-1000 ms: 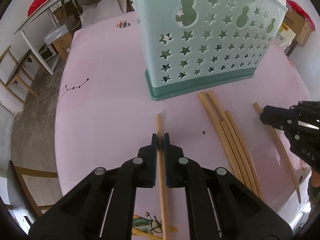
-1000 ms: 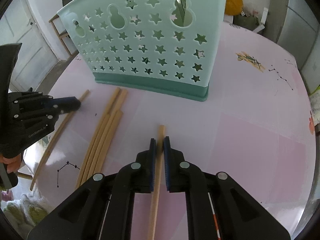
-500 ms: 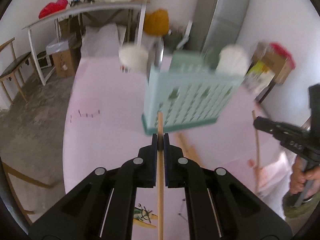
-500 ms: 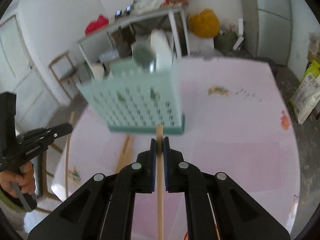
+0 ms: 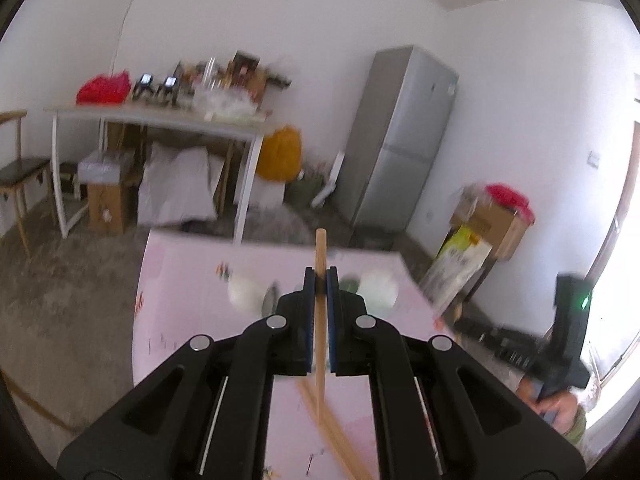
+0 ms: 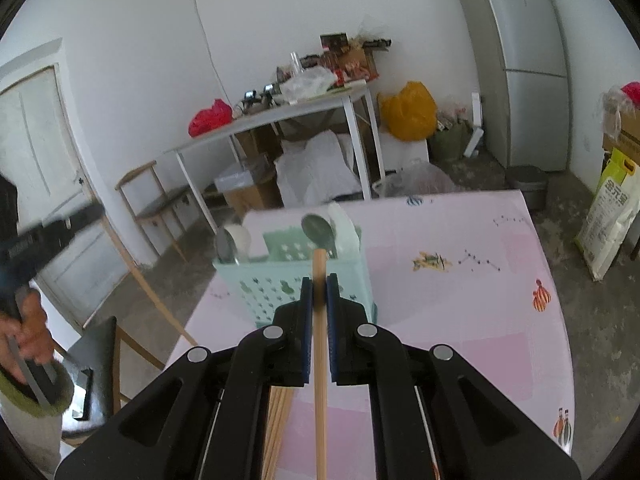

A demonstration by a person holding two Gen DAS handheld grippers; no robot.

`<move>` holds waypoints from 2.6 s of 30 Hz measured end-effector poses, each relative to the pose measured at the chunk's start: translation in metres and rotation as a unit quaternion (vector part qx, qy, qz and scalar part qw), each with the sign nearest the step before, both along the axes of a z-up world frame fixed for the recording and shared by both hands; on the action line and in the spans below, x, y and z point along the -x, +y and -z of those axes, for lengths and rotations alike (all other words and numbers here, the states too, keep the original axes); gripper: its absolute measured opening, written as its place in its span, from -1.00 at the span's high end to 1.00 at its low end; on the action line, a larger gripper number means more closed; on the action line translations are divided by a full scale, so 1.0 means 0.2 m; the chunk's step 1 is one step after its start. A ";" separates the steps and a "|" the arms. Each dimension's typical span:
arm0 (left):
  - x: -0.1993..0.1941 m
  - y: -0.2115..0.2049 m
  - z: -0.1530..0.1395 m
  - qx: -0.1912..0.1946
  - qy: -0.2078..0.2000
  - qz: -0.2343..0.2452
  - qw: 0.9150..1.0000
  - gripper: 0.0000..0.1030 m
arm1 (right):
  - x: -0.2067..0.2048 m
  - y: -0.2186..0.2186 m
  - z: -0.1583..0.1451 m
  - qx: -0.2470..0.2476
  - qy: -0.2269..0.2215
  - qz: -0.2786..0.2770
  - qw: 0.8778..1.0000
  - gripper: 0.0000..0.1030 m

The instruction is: Organize utensils

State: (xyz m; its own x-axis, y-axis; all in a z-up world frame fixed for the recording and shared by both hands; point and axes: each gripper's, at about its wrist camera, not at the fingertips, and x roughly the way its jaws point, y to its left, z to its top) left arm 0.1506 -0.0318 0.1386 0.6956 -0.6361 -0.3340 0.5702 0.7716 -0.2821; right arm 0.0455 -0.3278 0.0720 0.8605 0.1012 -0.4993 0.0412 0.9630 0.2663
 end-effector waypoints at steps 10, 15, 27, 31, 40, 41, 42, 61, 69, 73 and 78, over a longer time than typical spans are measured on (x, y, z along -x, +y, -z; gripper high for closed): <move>-0.15 -0.20 -0.26 0.043 -0.084 -0.019 0.995 0.92 | 0.05 -0.03 -0.14 -0.011 -0.045 -0.006 0.999 0.87; -0.29 -0.34 -0.16 0.040 -0.081 -0.032 0.995 0.92 | 0.07 -0.06 -0.17 -0.013 -0.055 -0.006 0.998 0.87; -0.42 -0.49 0.25 -0.020 0.000 -0.026 0.999 0.75 | 0.10 -0.06 -0.21 -0.005 -0.065 -0.005 0.998 0.87; -0.34 -0.42 0.23 -0.008 -0.018 -0.027 0.999 0.61 | 0.08 -0.04 -0.25 0.005 -0.074 -0.008 0.997 0.87; -0.11 -0.21 0.19 0.017 -0.028 -0.033 0.999 0.31 | -0.11 0.02 -0.44 0.008 -0.129 -0.025 0.991 0.87; -0.07 -0.18 0.22 0.014 -0.021 -0.034 0.999 0.31 | -0.13 0.03 -0.46 0.007 -0.135 -0.028 0.990 0.87; -0.06 -0.16 0.24 0.012 -0.016 -0.034 0.999 0.31 | -0.17 0.04 -0.49 0.005 -0.144 -0.033 0.989 0.87; 0.10 0.00 0.81 -0.095 0.090 -0.032 0.991 0.13 | -0.88 0.26 -0.40 0.052 -0.193 -0.005 0.980 0.87; 0.09 -0.01 0.84 -0.103 0.102 -0.034 0.989 0.12 | -0.98 0.18 -0.09 0.031 -0.104 -0.026 0.994 0.84; 0.08 -0.04 0.85 -0.110 0.112 -0.038 0.987 0.11 | -0.87 0.08 -0.10 0.022 -0.107 -0.012 0.994 0.10; 0.09 -0.08 0.86 -0.116 0.121 -0.036 0.985 0.11 | -0.63 -0.06 -0.19 -0.002 -0.140 0.005 0.990 0.02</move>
State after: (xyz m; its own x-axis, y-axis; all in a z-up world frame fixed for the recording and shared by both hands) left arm 0.1324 -0.0484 -0.0336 0.6181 -0.4750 -0.6264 0.4485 0.8675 -0.2153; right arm 0.1720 -0.3391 0.1101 0.9662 0.0937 -0.2403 -0.0257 0.9620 0.2718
